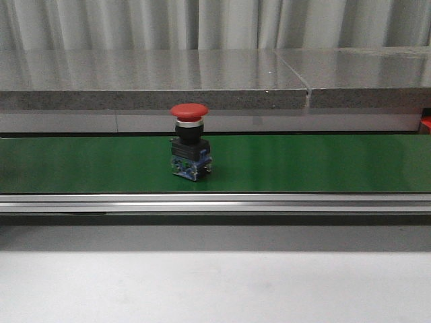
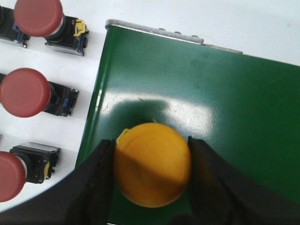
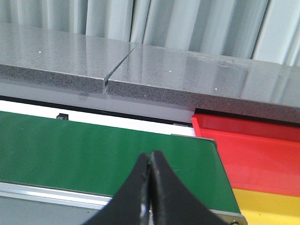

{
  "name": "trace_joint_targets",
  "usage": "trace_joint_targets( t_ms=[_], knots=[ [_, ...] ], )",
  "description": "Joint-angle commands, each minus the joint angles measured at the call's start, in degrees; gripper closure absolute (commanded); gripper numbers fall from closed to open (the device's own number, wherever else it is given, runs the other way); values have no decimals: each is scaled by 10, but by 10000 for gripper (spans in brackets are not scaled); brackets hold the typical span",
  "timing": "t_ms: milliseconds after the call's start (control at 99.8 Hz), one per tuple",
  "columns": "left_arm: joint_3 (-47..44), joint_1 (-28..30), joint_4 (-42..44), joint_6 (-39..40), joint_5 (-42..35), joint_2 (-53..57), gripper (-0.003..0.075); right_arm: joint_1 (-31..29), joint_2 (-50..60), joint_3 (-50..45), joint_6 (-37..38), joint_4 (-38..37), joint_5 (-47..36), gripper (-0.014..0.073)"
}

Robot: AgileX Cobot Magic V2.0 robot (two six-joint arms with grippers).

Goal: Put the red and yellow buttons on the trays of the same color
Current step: 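Place the yellow button on the green belt and open the left gripper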

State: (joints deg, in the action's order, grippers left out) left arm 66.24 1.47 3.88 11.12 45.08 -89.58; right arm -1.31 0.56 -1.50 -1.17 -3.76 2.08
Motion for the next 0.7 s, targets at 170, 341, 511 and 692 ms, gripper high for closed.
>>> trace_joint_targets(
  t_ms=[170, 341, 511, 692],
  knots=[
    [18, -4, -27, -31, -28, 16, 130, 0, 0, 5, 0, -5, -45, 662],
    [18, -4, -39, -55, -56, 16, 69, 0, 0, 5, 0, -5, -45, 662],
    [18, -5, -39, -61, -88, 39, 95, 0, 0, 5, 0, -5, -45, 662],
    [18, -10, -39, -65, -108, 100, 126, 0, 0, 5, 0, -5, -45, 662]
  ],
)
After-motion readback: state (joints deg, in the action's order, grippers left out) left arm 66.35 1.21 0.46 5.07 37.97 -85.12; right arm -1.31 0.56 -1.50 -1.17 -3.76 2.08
